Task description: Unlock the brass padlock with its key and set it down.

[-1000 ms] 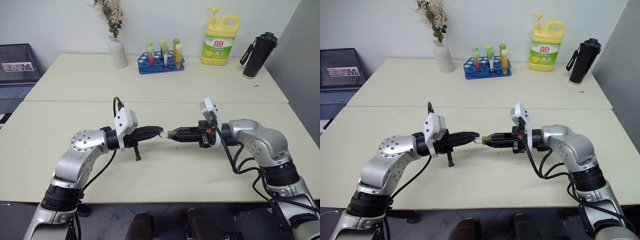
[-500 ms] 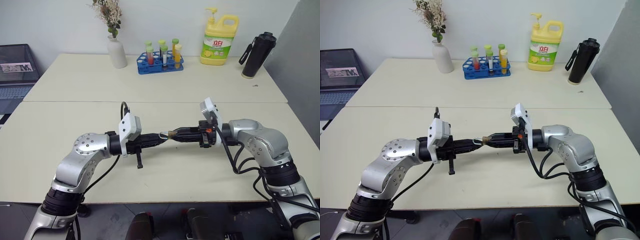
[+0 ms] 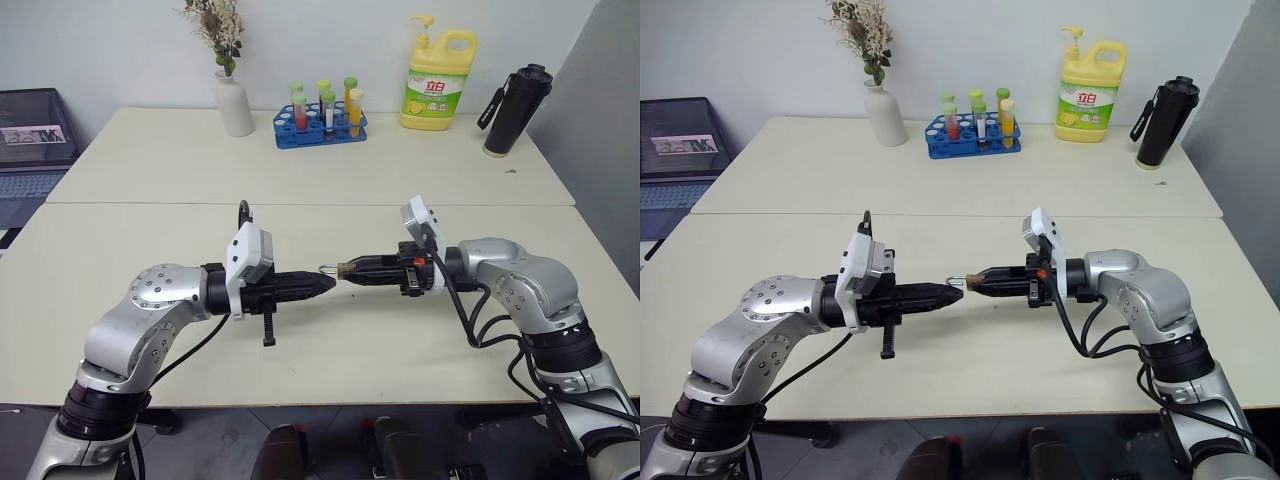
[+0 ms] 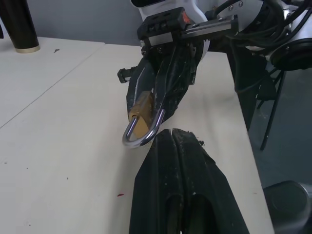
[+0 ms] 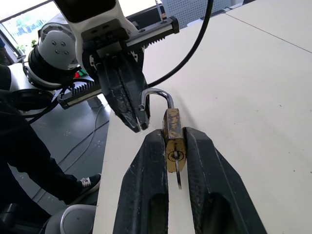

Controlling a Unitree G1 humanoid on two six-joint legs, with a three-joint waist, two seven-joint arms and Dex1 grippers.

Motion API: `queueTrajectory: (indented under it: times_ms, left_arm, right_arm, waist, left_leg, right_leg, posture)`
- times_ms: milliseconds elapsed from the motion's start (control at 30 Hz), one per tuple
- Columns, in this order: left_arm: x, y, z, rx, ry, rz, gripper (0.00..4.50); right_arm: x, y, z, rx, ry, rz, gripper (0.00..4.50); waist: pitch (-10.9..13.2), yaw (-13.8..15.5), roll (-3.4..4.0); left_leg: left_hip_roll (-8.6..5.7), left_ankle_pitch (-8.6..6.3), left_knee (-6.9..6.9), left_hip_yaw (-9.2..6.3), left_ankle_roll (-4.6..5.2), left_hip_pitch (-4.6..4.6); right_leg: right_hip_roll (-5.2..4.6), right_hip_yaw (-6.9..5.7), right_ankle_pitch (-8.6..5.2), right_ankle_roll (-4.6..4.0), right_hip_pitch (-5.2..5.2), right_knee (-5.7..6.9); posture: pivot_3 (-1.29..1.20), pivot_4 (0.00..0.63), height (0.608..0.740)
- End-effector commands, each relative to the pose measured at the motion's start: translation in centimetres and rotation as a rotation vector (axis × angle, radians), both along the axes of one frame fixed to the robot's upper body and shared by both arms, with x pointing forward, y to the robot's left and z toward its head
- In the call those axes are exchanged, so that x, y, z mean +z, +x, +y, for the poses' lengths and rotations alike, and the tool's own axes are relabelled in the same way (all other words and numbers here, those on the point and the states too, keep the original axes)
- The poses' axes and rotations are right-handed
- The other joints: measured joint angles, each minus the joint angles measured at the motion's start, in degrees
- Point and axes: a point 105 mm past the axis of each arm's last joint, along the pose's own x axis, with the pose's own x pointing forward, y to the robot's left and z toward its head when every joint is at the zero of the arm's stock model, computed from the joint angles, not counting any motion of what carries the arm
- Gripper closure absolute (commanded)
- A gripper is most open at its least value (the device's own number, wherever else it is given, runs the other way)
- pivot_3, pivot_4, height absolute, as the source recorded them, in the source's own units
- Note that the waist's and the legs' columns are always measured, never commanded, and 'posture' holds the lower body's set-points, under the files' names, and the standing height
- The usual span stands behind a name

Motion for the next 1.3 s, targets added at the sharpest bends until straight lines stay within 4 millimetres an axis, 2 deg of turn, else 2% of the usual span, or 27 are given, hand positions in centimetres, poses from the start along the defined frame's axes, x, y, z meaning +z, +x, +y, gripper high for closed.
queueTrajectory:
  times_ms: [33, 400, 1300]
  left_arm:
    - [1.3, -0.2, 0.1, 0.003, -0.025, -0.036, 4.50]
    - [2.1, 0.6, -0.2, 0.037, -0.077, -0.047, 4.50]
    - [1.8, 1.3, -0.1, 0.056, -0.063, -0.060, 4.50]
  right_arm:
    - [0.5, -0.2, 0.0, 0.010, 0.010, -0.025, 4.31]
    - [0.4, -0.3, 0.0, 0.019, 0.006, -0.024, 4.31]
    - [0.3, -0.6, -0.1, 0.028, 0.004, -0.020, 4.31]
  waist:
    - [0.00, 0.00, 0.00]
    - [0.00, 0.02, 0.00]
    - [0.00, 0.02, 0.00]
  left_leg:
    - [0.00, 0.00, 0.00, 0.00, 0.00, 0.00]
    - [0.00, 0.00, 0.00, 0.00, 0.00, 0.00]
    - [-0.01, 0.00, 0.00, 0.00, 0.00, 0.00]
  right_leg:
    - [0.00, 0.00, 0.00, 0.00, 0.00, 0.00]
    - [0.00, 0.00, 0.01, -0.01, 0.00, 0.00]
    - [0.00, 0.01, 0.00, -0.01, 0.00, 0.00]
  posture:
    - [0.00, 0.150, 0.740]
    - [0.00, 0.150, 0.740]
    - [0.00, 0.150, 0.740]
